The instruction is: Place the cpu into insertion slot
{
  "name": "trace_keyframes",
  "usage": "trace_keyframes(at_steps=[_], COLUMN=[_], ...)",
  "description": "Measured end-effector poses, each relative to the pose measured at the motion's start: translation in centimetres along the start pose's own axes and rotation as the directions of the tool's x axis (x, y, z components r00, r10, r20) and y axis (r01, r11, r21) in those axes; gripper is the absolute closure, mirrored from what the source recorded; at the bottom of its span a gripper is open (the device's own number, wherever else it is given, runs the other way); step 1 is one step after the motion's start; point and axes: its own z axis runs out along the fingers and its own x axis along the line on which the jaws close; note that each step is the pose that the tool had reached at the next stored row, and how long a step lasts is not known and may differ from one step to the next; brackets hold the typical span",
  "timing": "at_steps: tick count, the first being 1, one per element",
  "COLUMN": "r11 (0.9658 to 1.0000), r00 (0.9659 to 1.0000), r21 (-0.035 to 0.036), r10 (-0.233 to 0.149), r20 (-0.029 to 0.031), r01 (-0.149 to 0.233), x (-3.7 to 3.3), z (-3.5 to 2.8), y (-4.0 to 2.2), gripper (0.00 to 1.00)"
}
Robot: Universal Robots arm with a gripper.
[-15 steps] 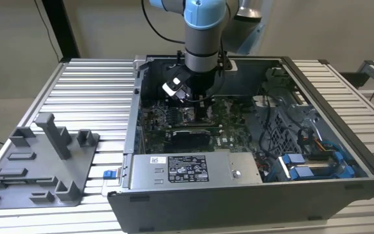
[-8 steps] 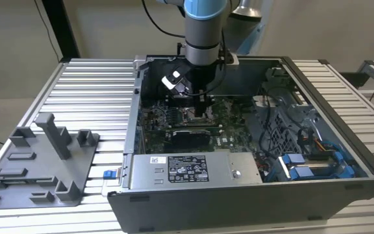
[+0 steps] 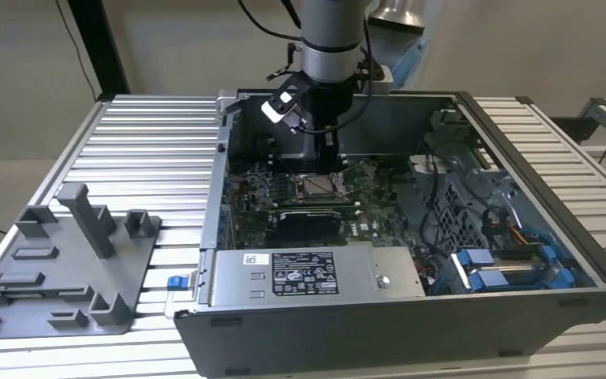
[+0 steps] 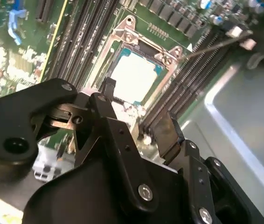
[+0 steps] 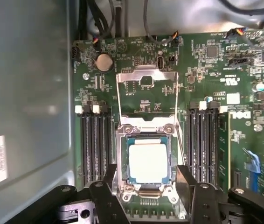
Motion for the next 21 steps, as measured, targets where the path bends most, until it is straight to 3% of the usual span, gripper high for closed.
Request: trace_keyframes(at_steps=[3,5,20,21], r11=[1.0000,1.0000,1.0000,1.0000], r00=[1.0000,1.0000,1.0000,1.0000], r21=[0.0000,0.0001,0.0000,0.0000], r10=[0.000,0.000,0.000,0.000], r20=[0.0001,0.0002,0.0001,0.0001], r01=[0.000,0.000,0.000,0.000], x=[0.18,0.25,0.28,0.28], z=[-1.87,-2.51,-2.59,-2.59], y=[0.10,0.13,0.51,0.53], gripper=[0.00,0.00,0.00,1.00])
